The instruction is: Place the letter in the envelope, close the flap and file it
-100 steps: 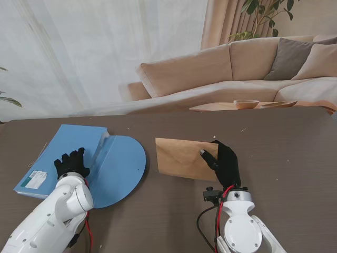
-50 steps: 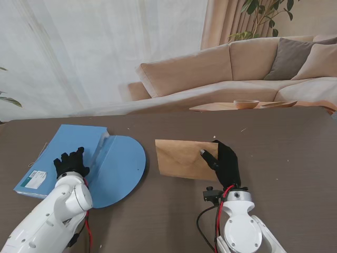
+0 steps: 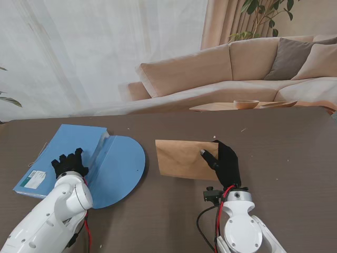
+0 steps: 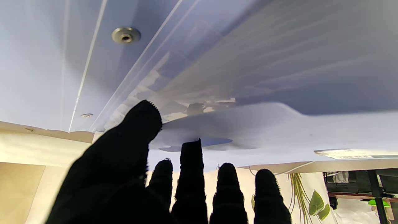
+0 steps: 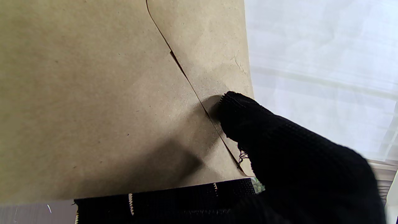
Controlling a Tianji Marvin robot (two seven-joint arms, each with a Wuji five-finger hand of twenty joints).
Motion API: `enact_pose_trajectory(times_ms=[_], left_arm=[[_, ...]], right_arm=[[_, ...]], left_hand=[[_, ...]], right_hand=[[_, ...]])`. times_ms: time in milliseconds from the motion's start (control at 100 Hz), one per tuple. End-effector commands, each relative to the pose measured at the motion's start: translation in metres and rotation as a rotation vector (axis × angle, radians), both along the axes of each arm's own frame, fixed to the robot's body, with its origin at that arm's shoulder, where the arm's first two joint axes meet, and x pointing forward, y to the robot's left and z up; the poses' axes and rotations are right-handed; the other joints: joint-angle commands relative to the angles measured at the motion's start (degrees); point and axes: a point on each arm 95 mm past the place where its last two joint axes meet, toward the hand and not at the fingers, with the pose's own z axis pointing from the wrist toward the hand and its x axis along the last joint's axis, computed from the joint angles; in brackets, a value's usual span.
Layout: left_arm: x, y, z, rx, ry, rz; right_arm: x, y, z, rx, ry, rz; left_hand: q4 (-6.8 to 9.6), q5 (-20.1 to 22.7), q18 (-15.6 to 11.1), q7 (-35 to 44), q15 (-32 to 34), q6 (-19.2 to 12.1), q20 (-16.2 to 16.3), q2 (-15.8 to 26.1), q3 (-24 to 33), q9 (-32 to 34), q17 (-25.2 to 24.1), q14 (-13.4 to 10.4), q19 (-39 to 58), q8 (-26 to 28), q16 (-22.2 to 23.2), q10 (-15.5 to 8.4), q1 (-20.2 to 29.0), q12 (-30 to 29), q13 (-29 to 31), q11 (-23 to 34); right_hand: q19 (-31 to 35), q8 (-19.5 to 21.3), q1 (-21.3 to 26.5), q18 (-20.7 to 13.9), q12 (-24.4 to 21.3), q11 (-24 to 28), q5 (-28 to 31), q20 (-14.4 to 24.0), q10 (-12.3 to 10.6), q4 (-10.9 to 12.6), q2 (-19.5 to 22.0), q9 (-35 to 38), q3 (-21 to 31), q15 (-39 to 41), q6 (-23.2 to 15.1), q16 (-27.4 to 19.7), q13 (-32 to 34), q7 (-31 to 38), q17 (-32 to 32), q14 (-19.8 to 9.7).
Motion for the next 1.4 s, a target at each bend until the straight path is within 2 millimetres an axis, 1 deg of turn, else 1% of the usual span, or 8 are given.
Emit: enact_pose_trajectory(times_ms=[0,90,180,380,460,730,1010,1390], left_arm=[[-0.001,-0.003,0.0,-0.013,0.01,-0.001],[-0.001,-0.003,0.001,-0.012,0.009,0.0],[-0.001,-0.003,0.001,-0.011,0.006,-0.001],[0.0,-0.002,0.002,-0.005,0.0,-0.005],[0.0,-0.001,0.003,-0.004,-0.006,-0.006],[-0.002,0.002,0.012,-0.018,-0.038,-0.029],[-0.006,0.003,0.026,-0.055,-0.055,-0.063],[-0.01,0.0,0.042,-0.128,-0.045,-0.104]], right_arm=[[-0.002,0.004,0.0,0.013,0.004,0.014],[-0.002,0.004,0.0,0.014,0.005,0.015],[-0.002,0.004,0.0,0.014,0.005,0.015],[-0.002,0.003,0.0,0.014,0.006,0.016],[-0.002,0.003,0.0,0.014,0.006,0.016],[0.0,0.005,-0.001,0.01,0.008,0.026],[0.003,0.01,-0.002,0.006,0.014,0.064],[0.021,0.036,0.003,-0.024,0.013,0.19]], left_hand=[[0.99,-1.4,1.0,1.7,2.6,1.4,1.7,-0.1,0.1,1.7,0.0,1.2,0.7,0.6,3.1,0.9,1.6,6.9,0.5,6.9],[0.97,-1.4,1.1,2.7,7.3,1.9,2.0,-0.7,0.3,1.5,0.2,1.5,0.8,0.5,6.8,0.7,1.5,12.5,-0.2,8.1],[1.0,-1.3,1.2,3.5,13.9,2.4,2.2,-1.0,1.1,0.6,0.3,1.9,0.8,0.6,11.0,0.1,1.0,15.7,-1.6,8.9],[0.68,-1.3,1.7,4.9,23.8,3.2,2.7,-2.7,2.8,0.2,0.9,3.2,1.3,0.9,19.9,-1.6,0.7,21.2,-2.0,12.7],[0.38,-1.2,2.1,5.9,27.3,3.3,3.1,-3.4,3.1,1.3,1.3,3.5,1.8,1.3,21.8,-2.0,1.8,23.6,-1.9,13.1],[0.08,-0.8,2.9,9.5,33.0,4.1,3.6,-4.3,1.8,5.2,2.3,3.7,2.6,2.2,22.0,-2.9,4.1,26.8,0.0,13.8],[-0.03,-0.1,3.8,12.9,35.9,4.9,4.0,-4.4,0.7,8.5,3.4,3.9,3.6,1.6,22.5,-3.4,5.7,28.1,2.5,14.7],[0.26,-0.1,4.8,18.4,38.8,5.8,4.6,-3.8,-1.9,11.9,4.6,4.2,6.4,-1.0,23.1,-4.0,7.8,28.5,5.5,15.9]], right_hand=[[2.2,0.8,1.6,0.9,0.4,1.2,2.6,1.2,-0.4,1.0,-0.7,1.2,1.7,1.1,-0.6,1.3,0.4,1.4,-0.3,1.2],[2.2,0.8,1.6,0.9,0.4,1.2,2.6,1.2,-0.4,1.0,-0.7,1.2,1.7,1.1,-0.6,1.3,0.4,1.4,-0.3,1.2],[2.2,0.8,1.6,0.9,0.4,1.3,2.5,1.2,-0.4,1.0,-0.7,1.2,1.7,1.1,-0.6,1.3,0.4,1.4,-0.3,1.2],[2.1,0.8,1.6,0.9,0.4,1.3,2.5,1.2,-0.4,1.0,-0.7,1.1,1.7,1.2,-0.6,1.3,0.4,1.4,-0.4,1.2],[2.1,0.8,1.6,0.9,0.4,1.3,2.5,1.2,-0.4,1.0,-0.7,1.1,1.7,1.1,-0.6,1.2,0.3,1.4,-0.4,1.2],[2.2,0.9,1.6,0.9,0.4,1.3,2.5,1.2,-0.4,1.0,-0.7,1.1,1.7,1.2,-0.6,1.3,0.4,1.4,-0.4,1.2],[2.3,0.7,1.6,1.0,0.4,1.3,2.5,1.3,-0.3,1.0,-0.6,1.2,1.5,1.2,-0.5,1.3,0.6,1.2,-0.1,1.3],[3.5,0.0,1.6,1.4,0.1,1.1,2.6,1.6,-0.2,0.8,-0.4,1.8,0.9,1.6,-0.3,1.2,1.8,0.9,1.3,1.6]])
